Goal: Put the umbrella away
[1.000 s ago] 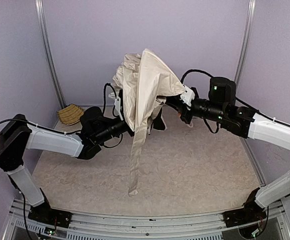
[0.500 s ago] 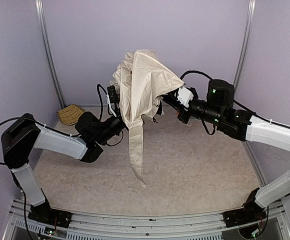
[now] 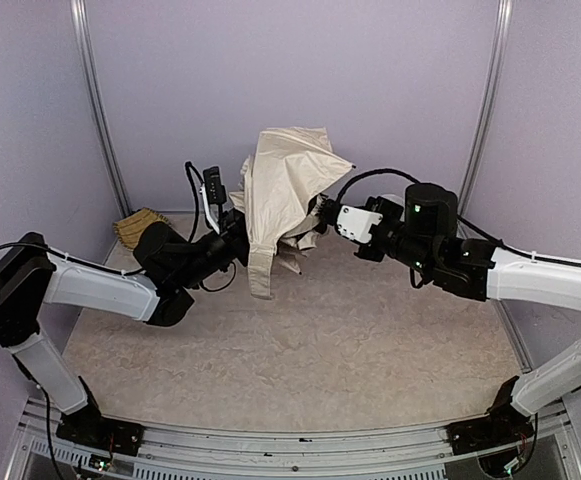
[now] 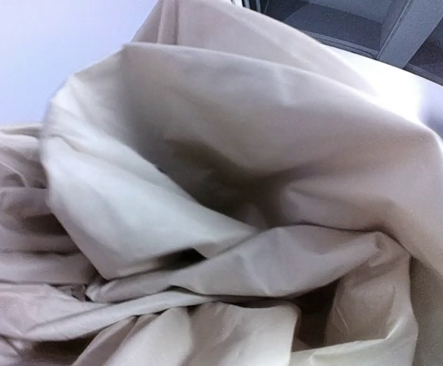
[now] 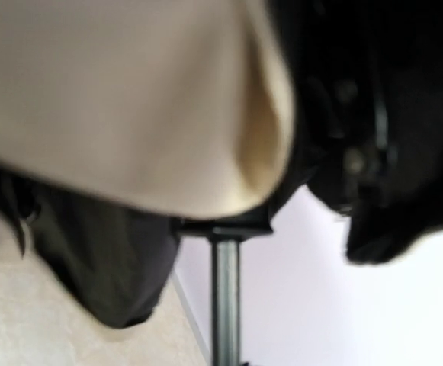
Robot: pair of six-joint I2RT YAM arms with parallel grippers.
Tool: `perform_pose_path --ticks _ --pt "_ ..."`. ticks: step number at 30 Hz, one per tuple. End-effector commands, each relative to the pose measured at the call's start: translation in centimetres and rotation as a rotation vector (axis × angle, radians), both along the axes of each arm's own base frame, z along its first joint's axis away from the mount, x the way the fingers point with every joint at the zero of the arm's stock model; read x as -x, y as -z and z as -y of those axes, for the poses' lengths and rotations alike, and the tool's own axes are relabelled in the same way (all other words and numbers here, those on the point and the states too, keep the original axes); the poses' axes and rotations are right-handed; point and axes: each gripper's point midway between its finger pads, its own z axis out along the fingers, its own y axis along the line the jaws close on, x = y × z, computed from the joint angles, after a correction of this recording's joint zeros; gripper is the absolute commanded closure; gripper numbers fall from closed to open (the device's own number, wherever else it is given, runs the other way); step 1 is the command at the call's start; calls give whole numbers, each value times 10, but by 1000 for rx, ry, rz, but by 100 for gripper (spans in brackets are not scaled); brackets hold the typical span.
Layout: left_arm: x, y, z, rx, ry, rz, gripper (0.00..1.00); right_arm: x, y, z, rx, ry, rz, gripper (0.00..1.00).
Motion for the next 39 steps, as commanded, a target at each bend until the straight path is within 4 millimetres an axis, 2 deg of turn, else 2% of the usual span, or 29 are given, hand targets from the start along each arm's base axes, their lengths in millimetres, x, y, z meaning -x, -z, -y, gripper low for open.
perform_pose_path --ticks 1,3,7,11,14,20,25,31,34,37,39 --pt "-4 -6 -9 25 -5 26 84 26 -10 -11 10 -94 76 100" --pt "-7 5 0 4 22 3 82 27 -10 -12 -6 -99 85 100" --pt "-13 37 5 -36 88 -59 65 14 -18 1 -29 -28 119 100" --pt "-21 84 5 -148 91 -135 51 5 -44 25 -113 30 182 100" --pt "-22 110 5 -234 65 -152 39 1 -63 41 -144 65 240 100" --pt "-21 131 -8 -350 -13 -97 17 -6 -79 58 -132 99 292 100" --pt "-38 155 -25 -504 -161 -64 2 -7 -92 69 -137 117 340 100" --pt "-53 161 -61 -539 -249 -73 1 -12 -103 75 -117 128 362 100" --pt "-54 156 -81 -537 -277 -65 5 -15 -109 76 -111 131 369 100" --pt "-45 148 -95 -523 -252 -33 20 -16 -114 76 -105 132 370 100" --pt "-18 139 -85 -515 -107 30 30 -15 -117 75 -107 124 371 100"
